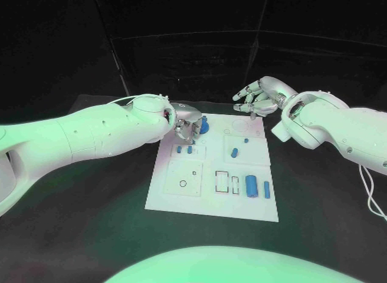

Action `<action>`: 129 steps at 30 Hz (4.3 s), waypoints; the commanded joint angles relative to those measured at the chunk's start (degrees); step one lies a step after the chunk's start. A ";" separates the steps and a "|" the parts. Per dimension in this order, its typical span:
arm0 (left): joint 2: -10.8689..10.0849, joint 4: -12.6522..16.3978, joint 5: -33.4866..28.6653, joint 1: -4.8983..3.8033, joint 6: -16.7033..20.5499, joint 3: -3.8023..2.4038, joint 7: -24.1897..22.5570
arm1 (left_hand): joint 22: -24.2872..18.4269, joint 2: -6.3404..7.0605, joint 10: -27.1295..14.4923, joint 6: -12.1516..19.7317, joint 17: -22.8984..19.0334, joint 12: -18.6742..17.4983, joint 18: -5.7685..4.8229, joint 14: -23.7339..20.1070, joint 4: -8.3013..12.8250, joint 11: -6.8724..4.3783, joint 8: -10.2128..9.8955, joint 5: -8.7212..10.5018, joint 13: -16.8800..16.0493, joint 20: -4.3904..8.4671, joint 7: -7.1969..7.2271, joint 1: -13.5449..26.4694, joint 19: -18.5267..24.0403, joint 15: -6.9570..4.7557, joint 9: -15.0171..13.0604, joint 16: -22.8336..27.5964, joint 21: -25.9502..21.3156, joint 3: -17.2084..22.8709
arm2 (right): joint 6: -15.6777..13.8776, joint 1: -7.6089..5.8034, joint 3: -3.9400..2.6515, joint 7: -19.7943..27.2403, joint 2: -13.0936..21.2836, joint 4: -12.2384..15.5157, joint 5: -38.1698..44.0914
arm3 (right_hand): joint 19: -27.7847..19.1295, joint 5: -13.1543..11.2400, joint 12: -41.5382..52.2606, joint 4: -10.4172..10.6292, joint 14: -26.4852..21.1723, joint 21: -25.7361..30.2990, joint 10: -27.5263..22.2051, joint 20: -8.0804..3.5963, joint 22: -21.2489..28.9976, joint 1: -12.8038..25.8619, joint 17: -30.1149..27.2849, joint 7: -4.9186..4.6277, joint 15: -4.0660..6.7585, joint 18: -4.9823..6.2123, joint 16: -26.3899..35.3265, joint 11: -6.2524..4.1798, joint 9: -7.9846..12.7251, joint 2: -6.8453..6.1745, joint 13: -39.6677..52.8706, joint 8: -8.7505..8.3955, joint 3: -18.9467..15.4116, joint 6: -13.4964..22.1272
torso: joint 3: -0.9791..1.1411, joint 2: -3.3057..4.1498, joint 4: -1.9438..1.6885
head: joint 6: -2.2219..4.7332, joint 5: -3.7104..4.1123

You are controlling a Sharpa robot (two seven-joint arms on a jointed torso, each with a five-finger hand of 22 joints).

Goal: Assemble the parts on the task board

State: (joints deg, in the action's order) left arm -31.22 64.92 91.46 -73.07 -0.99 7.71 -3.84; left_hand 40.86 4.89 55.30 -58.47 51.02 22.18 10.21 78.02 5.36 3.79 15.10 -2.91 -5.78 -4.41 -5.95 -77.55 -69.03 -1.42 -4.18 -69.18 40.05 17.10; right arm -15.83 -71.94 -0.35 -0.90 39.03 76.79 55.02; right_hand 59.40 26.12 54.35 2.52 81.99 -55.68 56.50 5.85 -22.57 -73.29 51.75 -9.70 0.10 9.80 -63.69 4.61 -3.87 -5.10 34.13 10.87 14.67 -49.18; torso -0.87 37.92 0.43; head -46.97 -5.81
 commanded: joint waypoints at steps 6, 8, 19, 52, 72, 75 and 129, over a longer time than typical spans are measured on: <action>0.52 -0.66 0.48 -0.08 -2.03 0.00 -0.10 | 0.28 -0.50 0.88 -0.72 0.17 -0.35 0.04 -0.04 -0.11 0.14 -0.33 0.06 0.31 -0.39 -0.02 0.28 0.10 0.42 0.08 -0.44 0.49 0.54 | 0.15 -0.10 -0.04 0.57 -0.10 -0.01 -0.12 | 0.25 0.19 0.34 0.33 -0.21 0.40 -0.33 0.13 0.10 -0.63 0.11 -0.06 0.04 0.76 0.14 -0.15 -0.08 0.11 -0.12 0.31 0.17 0.36 | -0.04 -0.01 -0.06 | -0.10 0.10; 0.62 -0.82 0.48 -0.07 -2.36 0.00 0.17 | 0.32 -0.40 0.93 -0.83 0.09 -0.40 0.04 -0.06 -0.07 0.15 -0.33 0.07 0.38 -0.42 -0.01 0.29 0.12 0.45 0.07 -0.44 0.51 0.55 | 0.17 -0.10 -0.04 0.57 -0.12 -0.02 -0.12 | 0.25 0.19 0.34 0.33 -0.21 0.40 -0.33 0.13 0.10 -0.63 0.11 -0.06 0.04 0.76 0.14 -0.15 -0.08 0.11 -0.12 0.31 0.17 0.36 | -0.05 -0.01 -0.05 | -0.14 0.11; 1.22 -1.63 1.44 0.07 -3.00 0.13 1.92 | 0.60 0.13 0.82 -1.06 -0.33 -0.89 -0.03 -0.30 0.23 0.44 -0.66 0.09 0.84 -0.73 -0.24 0.28 0.31 0.92 0.13 -0.50 0.61 0.60 | 0.17 -0.11 -0.04 0.52 0.00 0.12 -0.12 | 0.25 0.19 0.34 0.33 -0.21 0.40 -0.33 0.13 0.10 -0.63 0.11 -0.06 0.04 0.76 0.14 -0.15 -0.08 0.11 -0.12 0.31 0.17 0.36 | -0.05 0.07 -0.03 | -0.24 0.17; 2.37 -1.42 2.91 0.26 -4.49 1.67 4.27 | 1.18 1.25 0.54 -0.54 -2.36 -1.43 0.07 -1.62 -0.35 0.85 -2.31 0.08 1.58 -1.50 -0.48 2.09 1.22 1.53 0.41 -0.14 0.49 -0.49 | 0.14 -0.11 -0.04 0.53 0.07 0.26 -0.12 | 0.26 0.19 0.38 0.35 -0.19 0.41 -0.30 0.13 0.10 -0.67 0.15 -0.06 0.05 0.77 0.13 -0.15 -0.08 0.12 -0.13 0.35 0.18 0.33 | -0.03 0.06 -0.04 | -0.62 0.32; 2.77 -1.99 3.53 0.30 -1.11 1.90 3.37 | 3.37 -2.10 5.13 -4.27 0.07 -1.31 0.05 0.11 -0.23 0.12 -2.49 0.08 2.00 -1.23 -0.40 0.87 0.12 1.03 0.23 -2.93 2.42 3.39 | 0.09 -0.11 -0.04 0.51 0.09 0.35 -0.12 | 0.27 0.19 0.40 0.37 -0.18 0.41 -0.29 0.13 0.10 -0.68 0.17 -0.05 0.05 0.77 0.12 -0.15 -0.09 0.12 -0.13 0.37 0.19 0.31 | -0.02 0.05 -0.03 | -0.64 0.43; 2.71 -2.01 3.53 0.32 -0.24 1.91 2.98 | 3.57 -2.26 5.24 -4.37 0.05 -1.54 0.02 0.14 -0.33 0.10 -2.62 0.08 2.05 -1.19 -0.57 1.00 0.05 1.00 0.25 -3.01 2.57 3.76 | 0.09 -0.11 -0.04 0.52 0.10 0.37 -0.12 | 0.27 0.19 0.40 0.37 -0.18 0.41 -0.29 0.13 0.10 -0.68 0.17 -0.05 0.05 0.77 0.12 -0.15 -0.09 0.12 -0.13 0.37 0.19 0.31 | -0.02 0.03 -0.06 | -0.65 0.51; -3.92 3.99 -2.39 0.41 14.24 1.84 -2.37 | 6.78 -0.03 7.54 -5.46 0.71 -5.01 -0.42 1.19 -2.36 0.37 -4.93 0.06 1.97 -1.27 -1.39 4.92 -1.26 1.13 0.17 -4.60 4.87 11.08 | -0.25 -0.10 -0.04 0.73 0.50 0.46 -0.12 | 0.31 0.18 0.48 0.50 -0.17 0.41 -0.23 0.12 0.11 -0.68 0.16 -0.03 0.06 0.77 0.15 -0.17 -0.11 0.15 -0.16 0.49 0.20 0.17 | -0.03 0.07 -0.13 | 0.08 0.11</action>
State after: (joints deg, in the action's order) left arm -35.01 68.65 90.92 -72.61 10.75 9.56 -4.63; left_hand 47.60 4.46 62.36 -63.47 51.68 17.35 10.21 78.85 3.00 4.09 10.44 -2.88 -3.73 -5.84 -7.28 -72.60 -69.86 -0.18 -3.96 -73.45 44.71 27.99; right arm -15.87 -71.94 -0.35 -0.84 39.49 77.16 55.02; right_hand 59.40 26.12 54.58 2.68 81.99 -55.44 56.50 5.85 -22.55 -73.52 51.88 -9.70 0.10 9.80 -63.71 4.61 -3.91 -4.87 34.02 11.10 14.83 -49.18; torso -0.93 37.97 0.32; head -46.91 -5.71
